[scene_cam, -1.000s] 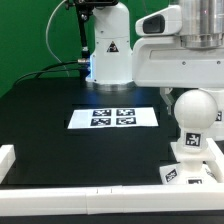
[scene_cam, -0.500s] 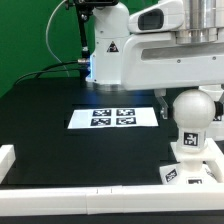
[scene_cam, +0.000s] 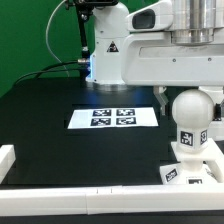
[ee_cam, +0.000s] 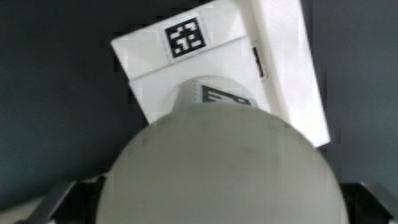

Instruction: Assemble lamp

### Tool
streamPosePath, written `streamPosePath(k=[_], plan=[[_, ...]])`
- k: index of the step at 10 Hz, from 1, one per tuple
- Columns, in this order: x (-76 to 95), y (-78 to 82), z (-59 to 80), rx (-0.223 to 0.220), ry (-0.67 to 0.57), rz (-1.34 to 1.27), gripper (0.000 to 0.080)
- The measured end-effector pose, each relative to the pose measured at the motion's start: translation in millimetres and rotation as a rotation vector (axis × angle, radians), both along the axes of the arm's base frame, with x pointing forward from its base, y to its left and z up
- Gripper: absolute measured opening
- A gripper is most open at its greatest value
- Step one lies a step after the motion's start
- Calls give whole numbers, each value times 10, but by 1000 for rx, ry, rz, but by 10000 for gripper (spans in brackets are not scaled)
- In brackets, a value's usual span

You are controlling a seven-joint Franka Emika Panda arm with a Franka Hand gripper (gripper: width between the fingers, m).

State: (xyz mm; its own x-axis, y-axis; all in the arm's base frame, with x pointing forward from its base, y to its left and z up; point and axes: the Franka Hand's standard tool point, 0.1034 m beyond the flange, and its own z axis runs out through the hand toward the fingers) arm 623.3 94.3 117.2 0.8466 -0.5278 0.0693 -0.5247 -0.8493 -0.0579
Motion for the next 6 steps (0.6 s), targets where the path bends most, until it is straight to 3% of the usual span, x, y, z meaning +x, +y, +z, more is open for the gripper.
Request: streamPosePath(k=[2, 6], plan=[[-24, 5, -17, 34, 9, -302, 576], [-51, -10, -32, 155, 8, -790, 576]])
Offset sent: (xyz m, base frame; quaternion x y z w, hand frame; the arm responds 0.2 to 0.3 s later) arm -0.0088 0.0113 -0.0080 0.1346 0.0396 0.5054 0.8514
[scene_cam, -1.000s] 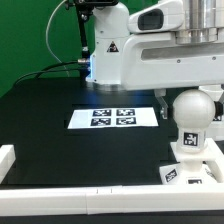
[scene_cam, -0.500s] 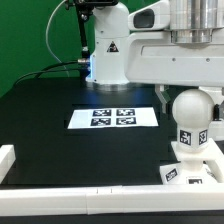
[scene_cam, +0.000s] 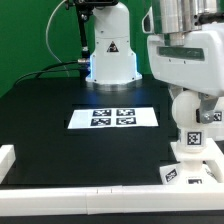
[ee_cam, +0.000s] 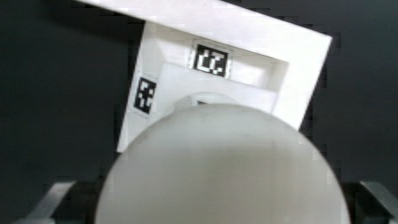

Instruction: Assemble lamp

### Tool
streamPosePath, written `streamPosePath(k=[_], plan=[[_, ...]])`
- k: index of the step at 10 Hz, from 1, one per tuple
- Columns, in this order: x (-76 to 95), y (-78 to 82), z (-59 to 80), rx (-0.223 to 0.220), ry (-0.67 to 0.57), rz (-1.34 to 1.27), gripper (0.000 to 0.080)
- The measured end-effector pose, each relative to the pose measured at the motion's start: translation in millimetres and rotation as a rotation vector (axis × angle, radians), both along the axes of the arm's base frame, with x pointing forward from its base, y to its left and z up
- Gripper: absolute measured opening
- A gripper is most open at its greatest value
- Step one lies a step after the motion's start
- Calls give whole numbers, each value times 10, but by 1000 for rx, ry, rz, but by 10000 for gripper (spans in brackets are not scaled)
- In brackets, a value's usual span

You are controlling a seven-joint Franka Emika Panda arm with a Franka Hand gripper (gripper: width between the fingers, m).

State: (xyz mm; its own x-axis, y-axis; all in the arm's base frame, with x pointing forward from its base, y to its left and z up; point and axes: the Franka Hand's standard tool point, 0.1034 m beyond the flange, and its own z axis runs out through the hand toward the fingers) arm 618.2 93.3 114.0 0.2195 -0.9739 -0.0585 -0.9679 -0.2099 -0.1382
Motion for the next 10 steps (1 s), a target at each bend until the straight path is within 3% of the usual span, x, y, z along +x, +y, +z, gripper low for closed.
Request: streamPosePath(k=[2, 3, 5, 10], plan=[[-2, 14, -1, 2, 2, -19, 576], [-3, 12, -3, 0, 0, -3, 660], [7, -7, 4, -65, -33, 417, 687], [-6, 24, 0, -94, -50, 724, 699]])
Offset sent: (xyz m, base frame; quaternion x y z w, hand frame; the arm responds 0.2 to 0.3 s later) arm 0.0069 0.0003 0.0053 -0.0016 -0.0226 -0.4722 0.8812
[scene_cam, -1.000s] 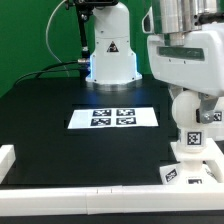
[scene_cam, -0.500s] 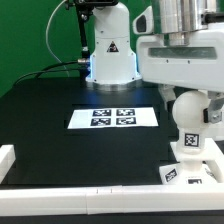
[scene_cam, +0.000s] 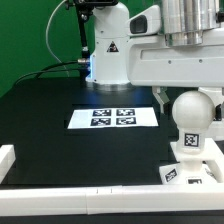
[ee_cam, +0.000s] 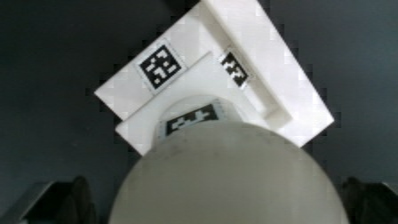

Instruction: Assemble lamp

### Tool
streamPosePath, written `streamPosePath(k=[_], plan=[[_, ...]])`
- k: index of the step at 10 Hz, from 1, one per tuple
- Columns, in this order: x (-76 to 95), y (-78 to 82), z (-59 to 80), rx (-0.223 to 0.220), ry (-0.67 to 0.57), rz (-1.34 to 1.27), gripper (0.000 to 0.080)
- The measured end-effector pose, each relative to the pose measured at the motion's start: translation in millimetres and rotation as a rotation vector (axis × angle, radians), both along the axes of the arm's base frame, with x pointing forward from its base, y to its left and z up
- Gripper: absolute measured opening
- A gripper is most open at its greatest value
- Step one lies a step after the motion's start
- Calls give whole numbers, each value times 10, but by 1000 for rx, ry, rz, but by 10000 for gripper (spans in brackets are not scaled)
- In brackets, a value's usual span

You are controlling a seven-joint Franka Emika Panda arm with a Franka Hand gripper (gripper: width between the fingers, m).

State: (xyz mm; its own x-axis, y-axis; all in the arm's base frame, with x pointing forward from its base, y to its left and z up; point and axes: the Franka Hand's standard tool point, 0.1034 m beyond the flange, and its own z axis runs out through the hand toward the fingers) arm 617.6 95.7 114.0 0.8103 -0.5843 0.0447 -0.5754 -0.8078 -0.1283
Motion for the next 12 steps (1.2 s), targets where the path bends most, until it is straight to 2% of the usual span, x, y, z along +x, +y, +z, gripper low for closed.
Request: streamPosePath(k=[1, 2, 4, 5, 6, 9, 12], plan=[[21, -31, 9, -52, -22, 216, 699], [51, -58, 16, -81, -43, 352, 699], [49, -56, 14, -76, -41, 317, 699], [49, -57, 14, -77, -41, 317, 577], [49, -57, 13, -76, -41, 315, 574], [52, -70, 16, -39, -26, 42, 574], [47, -140, 26, 23, 12, -336, 574]])
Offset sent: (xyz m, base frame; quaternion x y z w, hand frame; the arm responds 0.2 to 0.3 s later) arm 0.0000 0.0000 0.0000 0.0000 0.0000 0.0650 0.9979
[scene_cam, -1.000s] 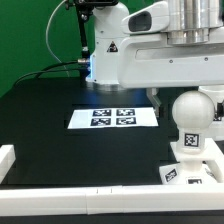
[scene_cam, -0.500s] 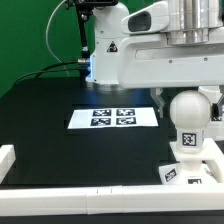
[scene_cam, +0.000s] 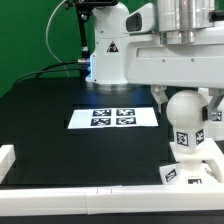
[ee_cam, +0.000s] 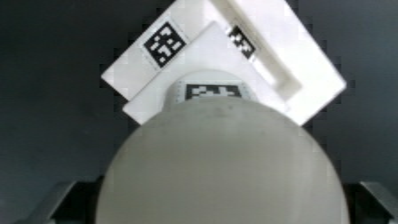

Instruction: Assemble lamp

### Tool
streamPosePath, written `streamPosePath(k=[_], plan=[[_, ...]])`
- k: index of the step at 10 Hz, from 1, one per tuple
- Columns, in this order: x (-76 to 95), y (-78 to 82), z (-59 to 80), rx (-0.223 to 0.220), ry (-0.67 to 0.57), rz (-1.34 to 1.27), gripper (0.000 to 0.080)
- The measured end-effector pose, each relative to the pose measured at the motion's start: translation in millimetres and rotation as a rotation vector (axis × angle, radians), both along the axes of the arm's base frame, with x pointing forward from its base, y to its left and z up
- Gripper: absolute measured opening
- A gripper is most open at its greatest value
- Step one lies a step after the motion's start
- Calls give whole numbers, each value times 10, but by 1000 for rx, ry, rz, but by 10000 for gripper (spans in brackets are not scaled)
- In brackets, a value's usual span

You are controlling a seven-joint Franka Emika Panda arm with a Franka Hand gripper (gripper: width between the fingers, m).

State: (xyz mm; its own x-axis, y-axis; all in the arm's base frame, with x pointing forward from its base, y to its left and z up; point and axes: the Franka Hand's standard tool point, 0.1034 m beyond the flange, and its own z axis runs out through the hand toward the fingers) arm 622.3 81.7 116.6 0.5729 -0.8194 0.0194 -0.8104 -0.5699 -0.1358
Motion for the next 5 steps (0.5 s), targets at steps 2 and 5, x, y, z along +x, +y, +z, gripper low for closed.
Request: streamPosePath(k=[2, 5], plan=[[-12, 19, -2, 64, 41, -271, 576], [-17, 66, -11, 140, 76, -629, 576]])
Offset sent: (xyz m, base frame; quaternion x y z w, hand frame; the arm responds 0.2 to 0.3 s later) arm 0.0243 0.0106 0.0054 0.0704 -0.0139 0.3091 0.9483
